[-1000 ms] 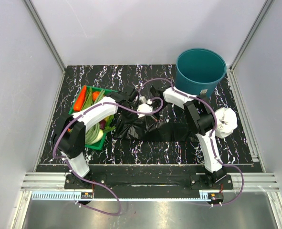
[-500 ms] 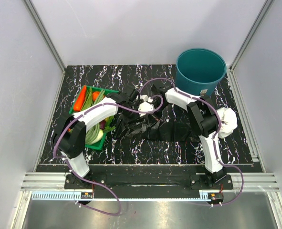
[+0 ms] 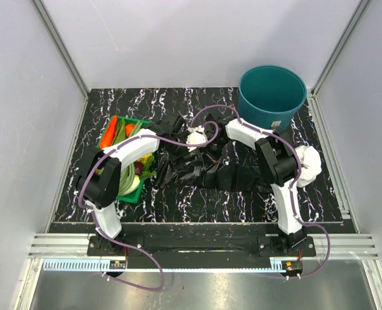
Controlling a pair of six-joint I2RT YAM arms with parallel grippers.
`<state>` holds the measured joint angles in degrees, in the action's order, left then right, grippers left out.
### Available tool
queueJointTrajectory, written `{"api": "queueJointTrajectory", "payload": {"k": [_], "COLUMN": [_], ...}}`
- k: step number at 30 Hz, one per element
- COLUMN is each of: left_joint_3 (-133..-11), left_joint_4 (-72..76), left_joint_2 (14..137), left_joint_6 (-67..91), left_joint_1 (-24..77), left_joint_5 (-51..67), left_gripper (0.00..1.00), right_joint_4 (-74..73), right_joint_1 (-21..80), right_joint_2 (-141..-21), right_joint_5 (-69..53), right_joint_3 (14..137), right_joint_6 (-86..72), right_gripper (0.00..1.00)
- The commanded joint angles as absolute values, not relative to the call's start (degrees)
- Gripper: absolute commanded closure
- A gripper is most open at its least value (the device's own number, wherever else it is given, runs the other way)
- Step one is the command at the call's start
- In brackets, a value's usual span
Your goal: Put the trash bags into the trash bin
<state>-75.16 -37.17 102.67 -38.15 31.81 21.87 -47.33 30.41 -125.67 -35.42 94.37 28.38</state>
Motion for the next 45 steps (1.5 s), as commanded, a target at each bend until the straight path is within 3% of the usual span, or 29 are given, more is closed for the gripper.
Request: {"api": "queueJointTrajectory", "payload": {"k": [1, 20, 39, 45], "left_joint_3": [-77.43, -77.08, -75.5, -75.85], "left_joint_4": [-34.63, -37.62, -28.13, -29.18], "left_joint_2": [104.76, 102.3, 105.55, 106.61], "left_joint_6": [-40.86, -43.33, -45.7, -46.23], "left_joint_1": [31.38, 31.38, 32.08, 32.08], "left_joint_5": [26.1, 35.07, 29.27, 28.22], "left_gripper": [0.16, 0.17, 0.18, 0.3], "right_joint_4": [-46.67, -46.05, -48.87, -48.78], "right_joint_1": [30.85, 30.85, 30.85, 30.85], "right_joint_2": [-120.76, -120.59, -117.77, -117.16], "right_joint_5": [-35.42, -32.78, -35.95, -35.07], "right_joint_3": [94.31, 95.45, 94.75, 93.78], "right_joint_6": [28.83, 26.28, 25.14, 25.22], "right_gripper": [1.0, 1.0, 1.0, 1.0]}}
